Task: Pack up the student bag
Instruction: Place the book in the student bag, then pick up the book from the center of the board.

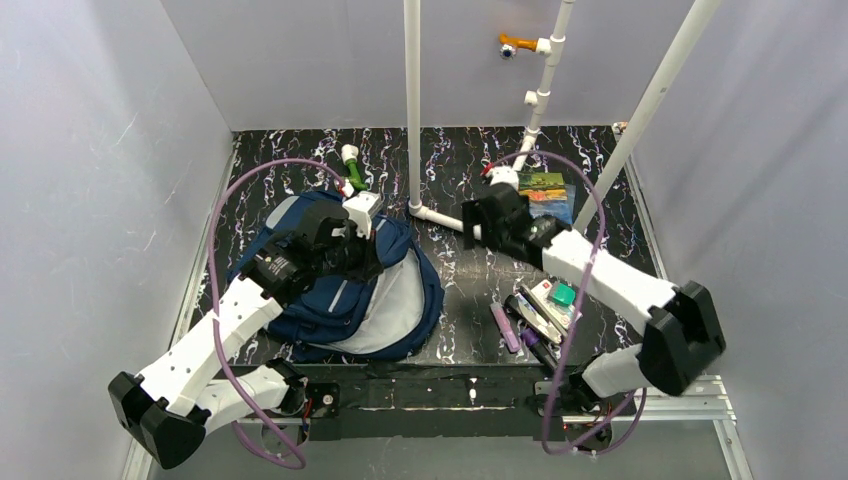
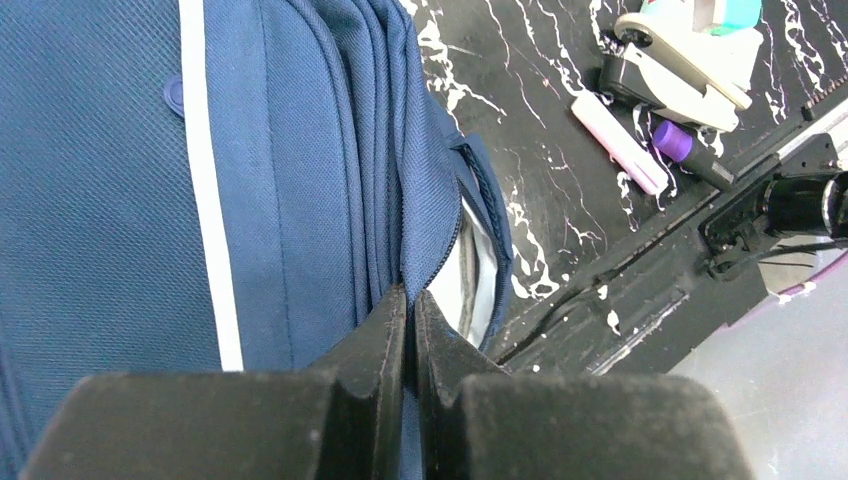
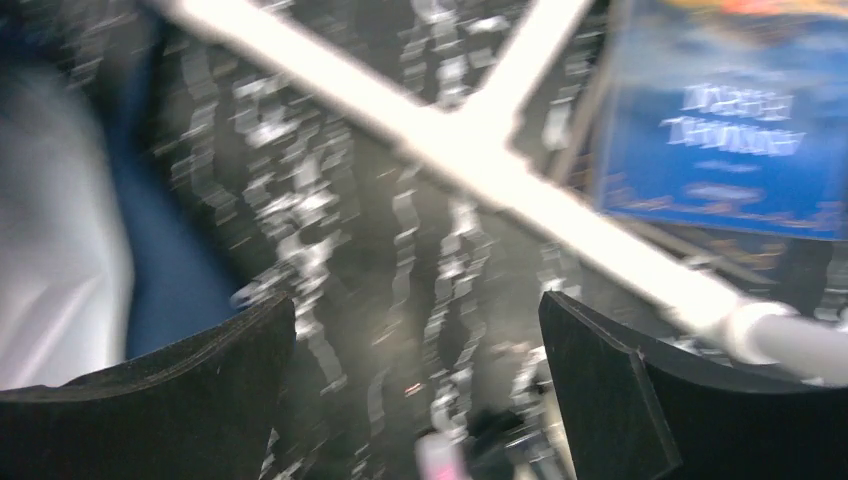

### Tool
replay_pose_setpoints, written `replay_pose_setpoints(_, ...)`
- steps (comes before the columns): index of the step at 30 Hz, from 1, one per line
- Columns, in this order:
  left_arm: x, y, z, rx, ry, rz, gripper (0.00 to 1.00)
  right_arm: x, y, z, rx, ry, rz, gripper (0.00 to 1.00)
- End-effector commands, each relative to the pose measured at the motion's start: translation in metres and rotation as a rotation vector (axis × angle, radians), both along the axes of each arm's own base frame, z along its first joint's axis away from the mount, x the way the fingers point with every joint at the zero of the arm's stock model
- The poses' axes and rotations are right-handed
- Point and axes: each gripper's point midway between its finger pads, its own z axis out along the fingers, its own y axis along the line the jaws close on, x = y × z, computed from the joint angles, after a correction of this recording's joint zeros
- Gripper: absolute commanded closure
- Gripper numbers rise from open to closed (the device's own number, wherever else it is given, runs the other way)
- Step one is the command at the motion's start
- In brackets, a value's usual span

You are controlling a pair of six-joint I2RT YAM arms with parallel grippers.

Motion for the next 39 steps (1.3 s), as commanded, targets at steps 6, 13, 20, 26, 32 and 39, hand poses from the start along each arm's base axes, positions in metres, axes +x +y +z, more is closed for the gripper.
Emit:
replay_pose_setpoints(6,-0.013,-0.014,-0.006,-0.138,0.044,-0.007,1.00,0.110,-0.098,-0.020,-0.459,0.076,-0.225,0.02)
replay_pose_setpoints(13,-0.024,-0.019,0.006,-0.174,0.032,-0.075,1.00,0.161,-0.102,-0.044,-0.605,0.022,-0.274,0.10)
replay_pose_setpoints(20,-0.025,-0.011,0.016,-0.168,-0.029,-0.075,1.00,0.175,-0.111,-0.062,-0.730,0.006,-0.271,0.13)
replay_pose_setpoints(26,-0.025,-0.013,0.020,-0.172,-0.040,-0.091,1.00,0.193,-0.114,-0.069,-0.798,-0.029,-0.293,0.18)
replay_pose_setpoints(32,-0.023,-0.016,0.019,-0.178,-0.034,-0.095,1.00,0.203,-0.123,-0.072,-0.873,-0.049,-0.325,0.31)
replay_pose_setpoints(39,-0.022,-0.021,0.012,-0.188,-0.008,-0.096,1.00,0.211,-0.117,-0.069,-0.861,-0.076,-0.297,0.70)
